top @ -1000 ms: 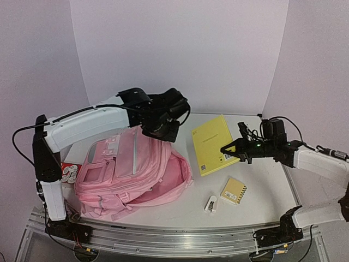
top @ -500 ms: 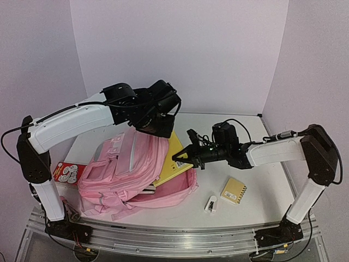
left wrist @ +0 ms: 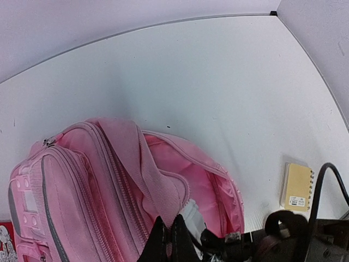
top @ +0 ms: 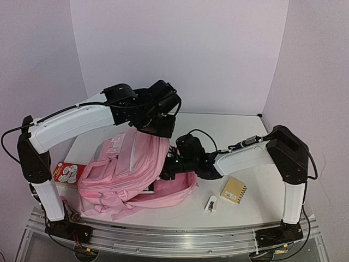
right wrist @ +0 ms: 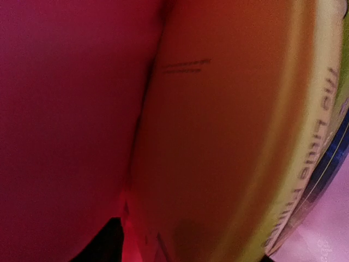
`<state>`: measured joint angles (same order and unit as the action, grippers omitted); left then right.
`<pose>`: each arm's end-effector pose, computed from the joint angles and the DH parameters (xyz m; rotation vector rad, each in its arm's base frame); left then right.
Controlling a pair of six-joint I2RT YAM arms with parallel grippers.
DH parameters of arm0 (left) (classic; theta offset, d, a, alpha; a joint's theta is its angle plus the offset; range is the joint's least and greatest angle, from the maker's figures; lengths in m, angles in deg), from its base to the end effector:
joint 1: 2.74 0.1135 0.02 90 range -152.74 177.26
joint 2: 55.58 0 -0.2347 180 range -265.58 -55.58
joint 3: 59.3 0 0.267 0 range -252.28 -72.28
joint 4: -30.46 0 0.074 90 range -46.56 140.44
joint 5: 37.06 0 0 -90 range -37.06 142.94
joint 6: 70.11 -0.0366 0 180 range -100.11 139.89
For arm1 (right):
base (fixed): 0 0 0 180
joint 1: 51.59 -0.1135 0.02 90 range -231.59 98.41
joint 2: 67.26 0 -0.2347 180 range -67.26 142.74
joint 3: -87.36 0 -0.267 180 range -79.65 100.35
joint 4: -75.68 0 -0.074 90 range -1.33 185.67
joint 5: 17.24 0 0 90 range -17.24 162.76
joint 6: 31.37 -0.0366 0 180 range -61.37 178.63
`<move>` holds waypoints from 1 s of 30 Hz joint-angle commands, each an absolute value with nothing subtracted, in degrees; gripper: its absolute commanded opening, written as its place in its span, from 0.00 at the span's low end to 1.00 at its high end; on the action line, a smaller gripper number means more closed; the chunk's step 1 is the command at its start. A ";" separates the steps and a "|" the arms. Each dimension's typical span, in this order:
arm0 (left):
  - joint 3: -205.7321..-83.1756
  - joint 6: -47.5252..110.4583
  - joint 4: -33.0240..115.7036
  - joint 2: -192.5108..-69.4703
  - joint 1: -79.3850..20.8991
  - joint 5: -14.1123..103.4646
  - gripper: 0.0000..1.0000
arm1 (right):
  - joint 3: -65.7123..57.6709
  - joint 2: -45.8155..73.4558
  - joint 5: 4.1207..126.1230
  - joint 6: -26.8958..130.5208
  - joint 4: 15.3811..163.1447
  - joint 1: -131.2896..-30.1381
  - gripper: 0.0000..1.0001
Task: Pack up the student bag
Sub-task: Place the book in the student bag.
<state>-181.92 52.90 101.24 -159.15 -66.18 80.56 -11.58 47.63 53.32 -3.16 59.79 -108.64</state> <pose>0.1911 -0.3443 0.3452 0.4220 2.3128 -0.2225 0.2312 0.3790 0.1443 -0.1875 2.2653 1.6090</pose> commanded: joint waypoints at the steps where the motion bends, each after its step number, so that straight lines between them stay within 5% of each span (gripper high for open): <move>1: -181.97 52.64 91.52 -156.40 -66.64 81.76 0.00 | -13.58 40.55 61.61 5.75 64.97 -109.91 0.61; 13: -180.53 51.62 90.43 -156.02 -66.64 80.54 0.03 | -28.83 21.63 75.08 20.52 78.15 -109.90 0.69; 14: -180.24 51.54 90.42 -156.02 -66.64 80.11 0.13 | -30.71 19.88 77.46 22.51 79.55 -109.94 0.70; 17: -179.01 52.33 90.99 -155.74 -66.64 78.51 0.81 | -36.70 13.34 84.28 27.54 83.97 -109.98 0.75; 18: -177.85 53.14 91.65 -155.17 -66.60 78.39 0.92 | -38.08 11.35 85.66 29.36 85.04 -109.89 0.77; 24: -169.77 67.46 102.13 -149.26 -66.64 83.78 1.00 | -45.37 -0.79 90.38 35.37 92.61 -109.90 0.89; 30: -153.56 84.54 112.47 -137.95 -65.82 85.44 1.00 | -43.32 0.89 65.17 42.15 95.47 -110.53 0.85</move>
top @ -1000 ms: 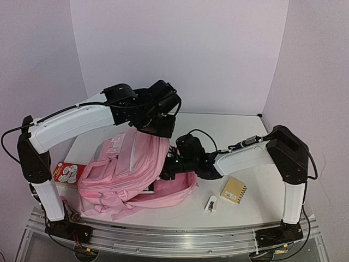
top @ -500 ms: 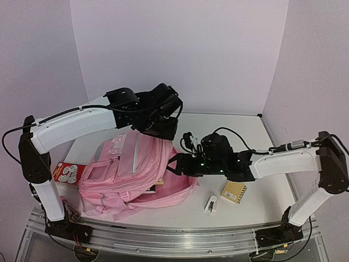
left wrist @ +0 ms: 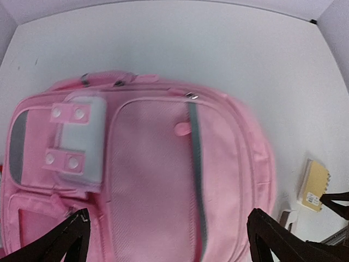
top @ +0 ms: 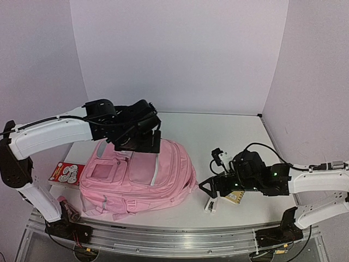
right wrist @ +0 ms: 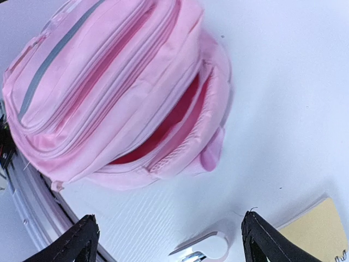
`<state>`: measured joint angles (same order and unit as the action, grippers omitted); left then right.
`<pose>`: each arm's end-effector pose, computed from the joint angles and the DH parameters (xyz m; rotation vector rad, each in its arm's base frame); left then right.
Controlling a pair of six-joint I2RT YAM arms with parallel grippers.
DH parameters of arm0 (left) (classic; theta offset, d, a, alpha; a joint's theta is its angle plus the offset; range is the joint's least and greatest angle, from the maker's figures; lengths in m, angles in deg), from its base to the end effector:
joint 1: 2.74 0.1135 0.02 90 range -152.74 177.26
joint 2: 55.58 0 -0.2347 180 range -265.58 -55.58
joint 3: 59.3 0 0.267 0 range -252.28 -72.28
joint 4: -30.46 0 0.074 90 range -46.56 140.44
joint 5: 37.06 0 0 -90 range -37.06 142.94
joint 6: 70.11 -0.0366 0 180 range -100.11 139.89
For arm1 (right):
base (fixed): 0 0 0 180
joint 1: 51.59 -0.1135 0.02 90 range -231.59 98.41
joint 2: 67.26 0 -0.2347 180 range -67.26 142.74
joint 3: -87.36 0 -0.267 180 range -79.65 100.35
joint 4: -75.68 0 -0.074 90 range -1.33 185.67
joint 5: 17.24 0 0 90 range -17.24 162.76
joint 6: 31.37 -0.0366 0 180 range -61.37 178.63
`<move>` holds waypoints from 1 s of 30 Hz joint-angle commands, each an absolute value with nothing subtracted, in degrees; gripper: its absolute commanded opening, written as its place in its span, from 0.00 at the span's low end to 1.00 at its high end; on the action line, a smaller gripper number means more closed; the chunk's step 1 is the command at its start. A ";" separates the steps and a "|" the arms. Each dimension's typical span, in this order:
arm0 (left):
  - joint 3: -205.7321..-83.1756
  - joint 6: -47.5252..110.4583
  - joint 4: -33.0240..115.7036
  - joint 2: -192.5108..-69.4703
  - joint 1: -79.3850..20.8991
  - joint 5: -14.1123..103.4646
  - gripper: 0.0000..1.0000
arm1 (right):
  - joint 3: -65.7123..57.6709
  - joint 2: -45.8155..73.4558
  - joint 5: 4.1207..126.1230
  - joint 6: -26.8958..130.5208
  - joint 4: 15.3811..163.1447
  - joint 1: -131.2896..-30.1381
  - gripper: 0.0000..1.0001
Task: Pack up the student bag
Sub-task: Place the book in the student bag, then adjust the student bag at the center of the board.
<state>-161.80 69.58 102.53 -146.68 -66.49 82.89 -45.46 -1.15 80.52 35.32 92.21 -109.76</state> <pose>0.1659 -0.2951 0.3088 0.1285 2.4313 -0.1749 0.1452 0.2245 0.1775 -0.6012 2.1785 0.6438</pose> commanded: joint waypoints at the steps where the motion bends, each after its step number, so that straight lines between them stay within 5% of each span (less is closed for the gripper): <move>1: -150.99 87.50 113.08 -136.28 -65.46 84.49 1.00 | -42.53 2.37 63.85 43.50 95.98 -111.12 0.84; 7: -133.35 96.50 108.54 -123.47 -64.34 78.56 1.00 | -35.74 13.50 60.98 47.52 96.18 -112.30 0.81; 16: -118.20 88.22 81.28 -119.73 -62.85 71.61 1.00 | -25.63 30.10 80.67 35.14 91.58 -111.76 0.70; 20: -117.27 85.03 72.81 -124.77 -60.88 66.74 1.00 | -20.71 35.26 81.46 34.32 90.87 -108.49 0.60; 30: -127.51 75.96 69.78 -137.12 -57.85 63.74 1.00 | -12.31 39.63 82.38 45.03 90.91 -98.24 0.55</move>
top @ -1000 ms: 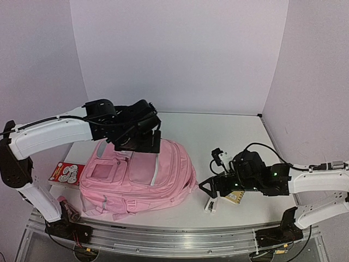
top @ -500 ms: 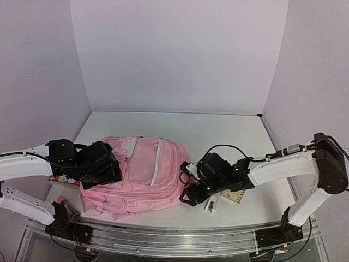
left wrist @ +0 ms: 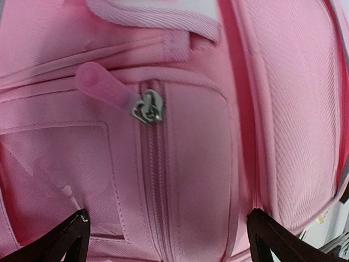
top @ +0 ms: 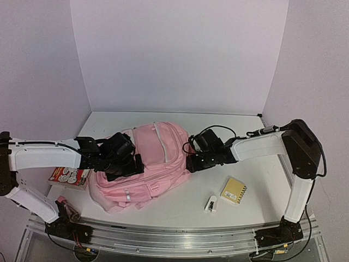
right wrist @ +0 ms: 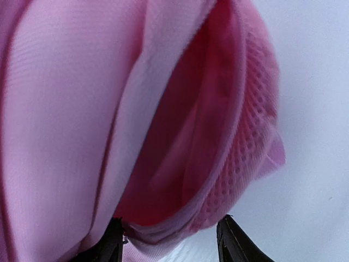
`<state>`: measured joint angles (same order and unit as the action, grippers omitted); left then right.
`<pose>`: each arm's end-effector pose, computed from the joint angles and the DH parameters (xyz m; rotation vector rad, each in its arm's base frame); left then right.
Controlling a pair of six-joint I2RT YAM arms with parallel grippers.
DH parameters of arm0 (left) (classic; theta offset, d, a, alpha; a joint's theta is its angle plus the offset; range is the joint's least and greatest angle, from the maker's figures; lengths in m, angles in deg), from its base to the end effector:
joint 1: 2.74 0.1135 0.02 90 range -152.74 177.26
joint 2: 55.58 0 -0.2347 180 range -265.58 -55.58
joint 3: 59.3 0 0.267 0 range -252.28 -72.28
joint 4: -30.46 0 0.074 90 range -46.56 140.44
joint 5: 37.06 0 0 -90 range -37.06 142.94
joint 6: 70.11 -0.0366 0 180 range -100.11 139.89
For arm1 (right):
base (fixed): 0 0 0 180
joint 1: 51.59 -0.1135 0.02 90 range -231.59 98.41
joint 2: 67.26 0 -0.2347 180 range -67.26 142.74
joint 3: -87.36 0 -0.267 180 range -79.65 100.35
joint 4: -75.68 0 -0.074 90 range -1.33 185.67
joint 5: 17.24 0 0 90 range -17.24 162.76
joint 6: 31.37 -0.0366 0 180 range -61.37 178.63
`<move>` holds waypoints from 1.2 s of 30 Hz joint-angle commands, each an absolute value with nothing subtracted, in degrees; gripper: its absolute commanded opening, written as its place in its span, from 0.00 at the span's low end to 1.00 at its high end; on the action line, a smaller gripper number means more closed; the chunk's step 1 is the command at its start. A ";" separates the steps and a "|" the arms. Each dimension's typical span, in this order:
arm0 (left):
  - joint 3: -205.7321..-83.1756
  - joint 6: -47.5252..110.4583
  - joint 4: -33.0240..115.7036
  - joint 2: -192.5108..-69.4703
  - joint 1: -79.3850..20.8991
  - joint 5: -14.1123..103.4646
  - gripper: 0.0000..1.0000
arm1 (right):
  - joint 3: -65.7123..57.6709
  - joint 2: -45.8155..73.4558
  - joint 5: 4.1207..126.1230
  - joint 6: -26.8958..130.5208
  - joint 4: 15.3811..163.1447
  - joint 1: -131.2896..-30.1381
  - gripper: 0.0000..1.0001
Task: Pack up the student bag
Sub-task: Adjust the student bag at the center of the board, then zip the student bag at the center of the board.
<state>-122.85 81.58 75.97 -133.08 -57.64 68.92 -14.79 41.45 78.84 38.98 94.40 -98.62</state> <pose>0.1714 -0.2264 0.1842 -0.2534 2.5891 -0.4120 0.2728 0.2872 0.1148 -0.5373 2.4097 0.3899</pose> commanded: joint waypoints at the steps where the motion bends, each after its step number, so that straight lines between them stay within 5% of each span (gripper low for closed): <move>1: -128.40 75.25 70.24 -137.21 -57.85 63.95 1.00 | -13.38 38.07 83.41 45.80 91.42 -98.25 0.55; 7: -131.80 70.93 75.94 -134.60 -57.89 64.62 1.00 | -25.52 24.18 87.78 46.08 96.53 -99.07 0.56; 13: -138.38 62.06 89.33 -131.94 -63.35 66.31 1.00 | -34.30 16.28 82.34 53.17 94.65 -112.23 0.57; 21: -135.48 61.28 92.16 -129.14 -70.37 64.18 1.00 | -36.24 29.72 66.34 56.78 70.74 -117.76 0.55; 36: -128.94 59.19 87.72 -129.31 -71.84 59.60 0.94 | -23.78 49.60 72.51 66.56 59.67 -117.78 0.53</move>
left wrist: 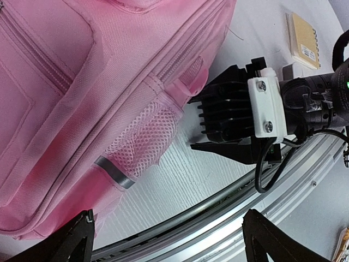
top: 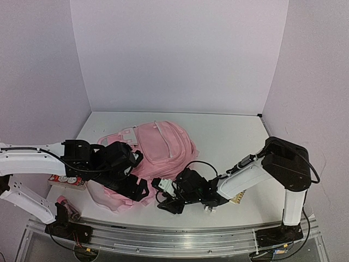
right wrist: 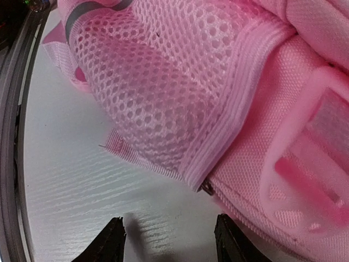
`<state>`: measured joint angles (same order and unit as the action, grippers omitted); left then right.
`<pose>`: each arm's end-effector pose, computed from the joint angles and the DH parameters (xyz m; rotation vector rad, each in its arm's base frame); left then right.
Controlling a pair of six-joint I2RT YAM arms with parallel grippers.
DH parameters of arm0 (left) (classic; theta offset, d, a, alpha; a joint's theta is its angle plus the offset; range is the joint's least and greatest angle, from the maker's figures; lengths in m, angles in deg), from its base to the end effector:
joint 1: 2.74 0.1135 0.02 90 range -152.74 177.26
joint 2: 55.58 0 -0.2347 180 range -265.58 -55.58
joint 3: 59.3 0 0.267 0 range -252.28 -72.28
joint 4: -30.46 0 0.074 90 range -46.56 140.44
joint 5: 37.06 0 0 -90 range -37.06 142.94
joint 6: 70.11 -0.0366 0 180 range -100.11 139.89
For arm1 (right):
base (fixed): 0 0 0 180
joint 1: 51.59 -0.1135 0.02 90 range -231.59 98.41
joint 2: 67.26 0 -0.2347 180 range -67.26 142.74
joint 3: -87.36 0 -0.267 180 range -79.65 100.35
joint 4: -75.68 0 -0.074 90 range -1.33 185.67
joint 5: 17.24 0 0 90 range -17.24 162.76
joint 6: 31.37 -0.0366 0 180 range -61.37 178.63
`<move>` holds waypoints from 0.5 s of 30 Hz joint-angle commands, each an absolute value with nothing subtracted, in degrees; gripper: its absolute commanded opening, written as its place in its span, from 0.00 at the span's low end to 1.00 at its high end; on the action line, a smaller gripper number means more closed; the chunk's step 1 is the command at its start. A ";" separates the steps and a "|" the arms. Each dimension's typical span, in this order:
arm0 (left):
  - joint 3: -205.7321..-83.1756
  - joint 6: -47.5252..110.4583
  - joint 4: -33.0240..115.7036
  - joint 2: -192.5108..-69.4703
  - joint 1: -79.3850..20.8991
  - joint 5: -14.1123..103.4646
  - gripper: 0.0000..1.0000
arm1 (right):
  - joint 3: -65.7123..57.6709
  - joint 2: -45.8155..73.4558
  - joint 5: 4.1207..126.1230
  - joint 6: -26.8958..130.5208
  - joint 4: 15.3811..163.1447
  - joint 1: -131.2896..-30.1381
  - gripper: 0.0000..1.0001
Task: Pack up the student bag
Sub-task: Zip the student bag at the center of the board.
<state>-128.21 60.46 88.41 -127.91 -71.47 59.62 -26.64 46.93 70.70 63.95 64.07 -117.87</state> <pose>0.1012 -0.2483 0.2243 0.6225 2.6484 -0.4743 0.1529 0.3511 0.0627 -1.3514 1.8385 0.6177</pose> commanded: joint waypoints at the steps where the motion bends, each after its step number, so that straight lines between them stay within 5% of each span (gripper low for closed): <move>1: -129.10 59.12 87.98 -129.62 -71.95 59.69 0.93 | -23.45 50.09 72.72 66.69 59.51 -117.77 0.53; 15: -128.68 56.89 89.73 -129.63 -72.61 62.16 0.93 | -29.09 45.28 78.41 68.59 58.71 -117.79 0.52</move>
